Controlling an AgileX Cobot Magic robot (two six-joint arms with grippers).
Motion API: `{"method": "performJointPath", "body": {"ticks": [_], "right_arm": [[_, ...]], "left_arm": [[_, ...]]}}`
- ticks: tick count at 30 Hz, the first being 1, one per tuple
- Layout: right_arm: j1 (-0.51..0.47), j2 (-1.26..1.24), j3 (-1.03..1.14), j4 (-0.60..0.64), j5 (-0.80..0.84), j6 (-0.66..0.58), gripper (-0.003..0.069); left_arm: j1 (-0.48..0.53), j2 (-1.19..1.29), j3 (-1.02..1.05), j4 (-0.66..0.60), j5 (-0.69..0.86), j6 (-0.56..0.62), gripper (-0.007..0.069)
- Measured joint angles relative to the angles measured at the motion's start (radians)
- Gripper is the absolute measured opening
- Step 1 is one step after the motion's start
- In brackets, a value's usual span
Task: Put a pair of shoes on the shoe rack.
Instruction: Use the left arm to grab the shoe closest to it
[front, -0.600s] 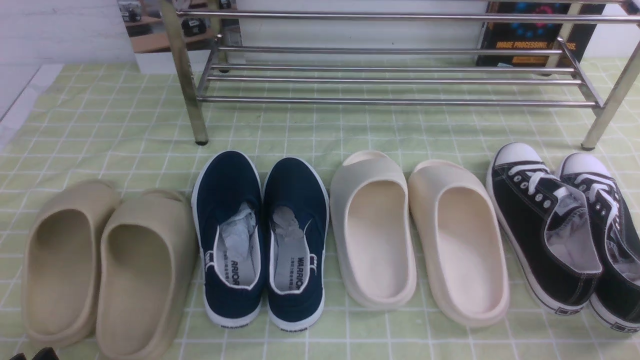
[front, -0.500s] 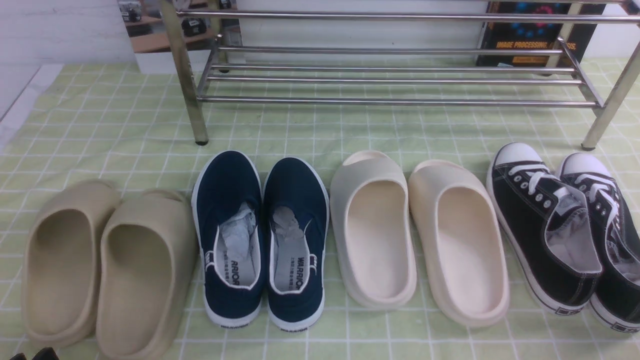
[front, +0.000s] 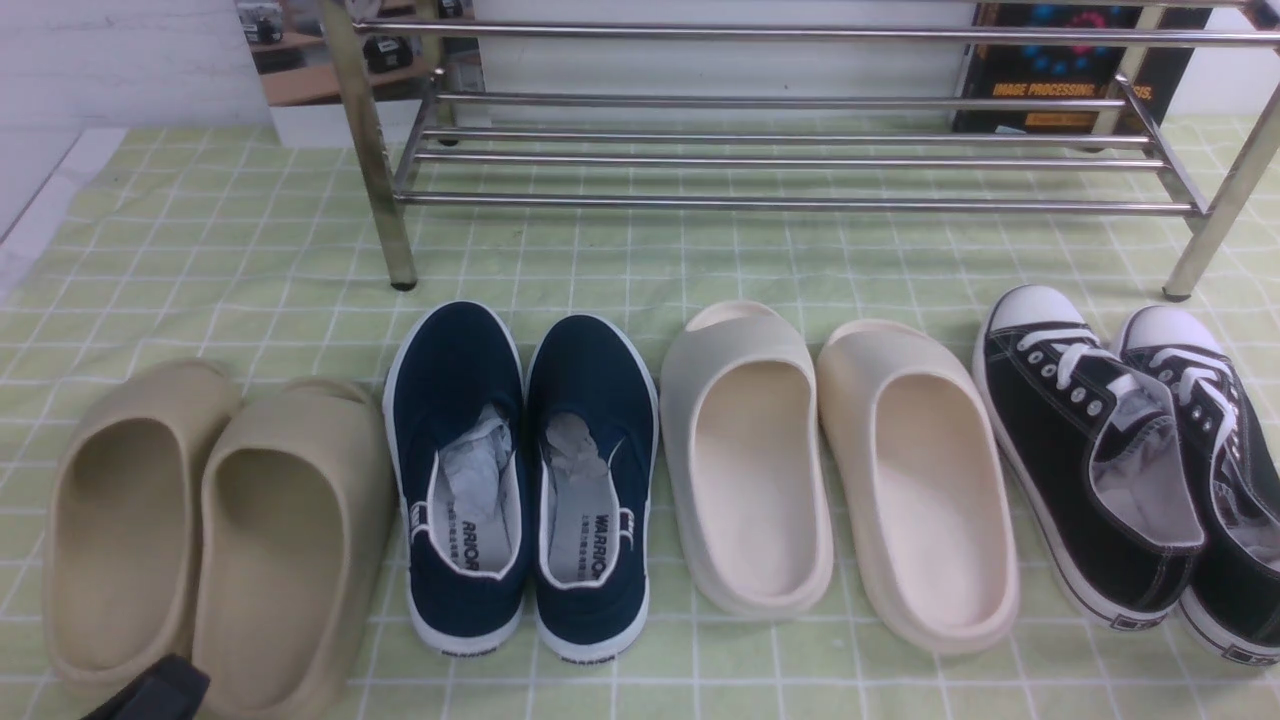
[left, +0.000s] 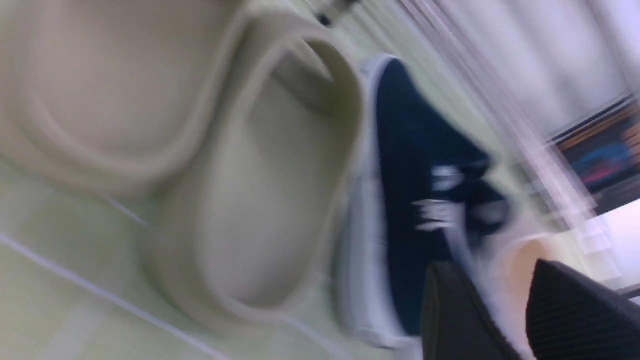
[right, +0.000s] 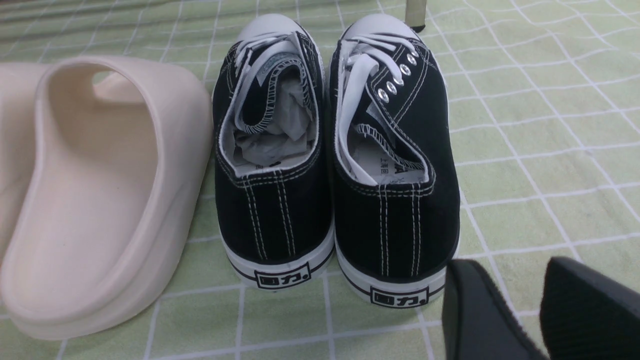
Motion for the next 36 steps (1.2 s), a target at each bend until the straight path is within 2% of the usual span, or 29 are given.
{"method": "performJointPath", "body": {"ticks": [1,3,6,16,18,23,24,26,27,28,33,35,36], "right_arm": [[0.000,0.000,0.000,0.000,0.000,0.000,0.0239],[0.000,0.000,0.000,0.000,0.000,0.000,0.0239],[0.000,0.000,0.000,0.000,0.000,0.000,0.0239],[0.000,0.000,0.000,0.000,0.000,0.000,0.0239],[0.000,0.000,0.000,0.000,0.000,0.000,0.0239],[0.000,0.000,0.000,0.000,0.000,0.000,0.0239],[0.000,0.000,0.000,0.000,0.000,0.000,0.0239],[0.000,0.000,0.000,0.000,0.000,0.000,0.0239],[0.000,0.000,0.000,0.000,0.000,0.000,0.0239],[0.000,0.000,0.000,0.000,0.000,0.000,0.0239],[0.000,0.000,0.000,0.000,0.000,0.000,0.0239],[0.000,0.000,0.000,0.000,0.000,0.000,0.0239],[0.000,0.000,0.000,0.000,0.000,0.000,0.0239]], "left_arm": [[0.000,0.000,0.000,-0.115,-0.006,-0.022,0.0238],[0.000,0.000,0.000,-0.240,-0.012,-0.034,0.0238],[0.000,0.000,0.000,-0.316,-0.025,-0.032,0.0238],[0.000,0.000,0.000,-0.348,-0.083,-0.018,0.0238],[0.000,0.000,-0.010,-0.344,-0.083,0.023,0.0238],[0.000,0.000,-0.120,-0.331,-0.090,0.252,0.0237],[0.000,0.000,-0.177,-0.318,-0.089,0.356,0.0222],[0.000,0.005,-0.215,-0.304,-0.082,0.414,0.0207],[0.000,0.049,-0.275,-0.261,-0.062,0.465,0.0167],[0.000,0.056,-0.275,-0.254,-0.059,0.469,0.0162],[0.000,0.360,-0.496,0.023,0.118,0.491,-0.0013],[0.000,0.441,-0.548,0.101,0.171,0.481,-0.0013],[0.000,0.561,-0.647,0.213,0.278,0.452,-0.0013]]}}
